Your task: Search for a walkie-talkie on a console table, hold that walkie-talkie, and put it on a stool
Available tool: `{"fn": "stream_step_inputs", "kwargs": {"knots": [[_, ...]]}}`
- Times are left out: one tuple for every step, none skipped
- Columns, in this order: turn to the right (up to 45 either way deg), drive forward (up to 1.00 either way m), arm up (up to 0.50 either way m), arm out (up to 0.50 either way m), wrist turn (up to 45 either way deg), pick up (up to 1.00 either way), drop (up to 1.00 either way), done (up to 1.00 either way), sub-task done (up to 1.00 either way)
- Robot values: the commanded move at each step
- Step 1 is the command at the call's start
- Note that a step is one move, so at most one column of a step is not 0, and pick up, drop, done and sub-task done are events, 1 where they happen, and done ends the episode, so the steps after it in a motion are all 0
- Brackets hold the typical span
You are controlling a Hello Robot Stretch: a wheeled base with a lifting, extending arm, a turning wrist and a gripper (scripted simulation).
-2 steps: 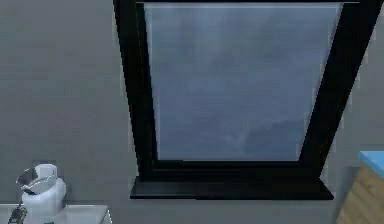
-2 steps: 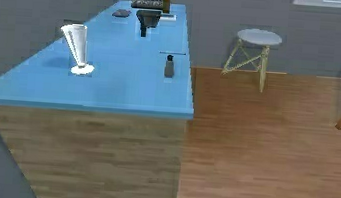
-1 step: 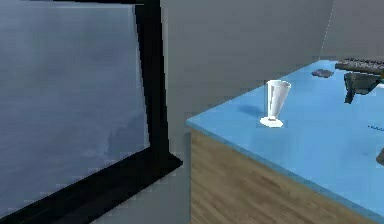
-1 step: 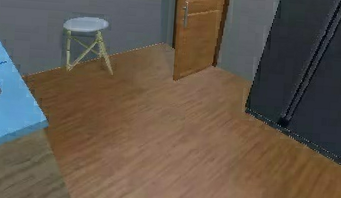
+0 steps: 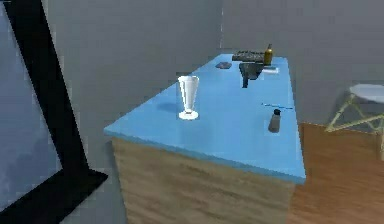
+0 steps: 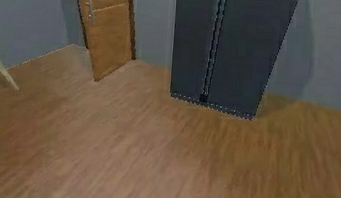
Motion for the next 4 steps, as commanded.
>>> {"fn": "stream_step_inputs", "kwargs": {"knots": [[0.0,0.1,0.0,0.0,0.0,0.0,0.0,0.0,0.0],[45.0,0.0,0.0,0.0,0.0,0.0,0.0,0.0,0.0],[45.0,0.0,0.0,0.0,0.0,0.0,0.0,0.0,0.0],[45.0,0.0,0.0,0.0,0.0,0.0,0.0,0.0,0.0]]}}
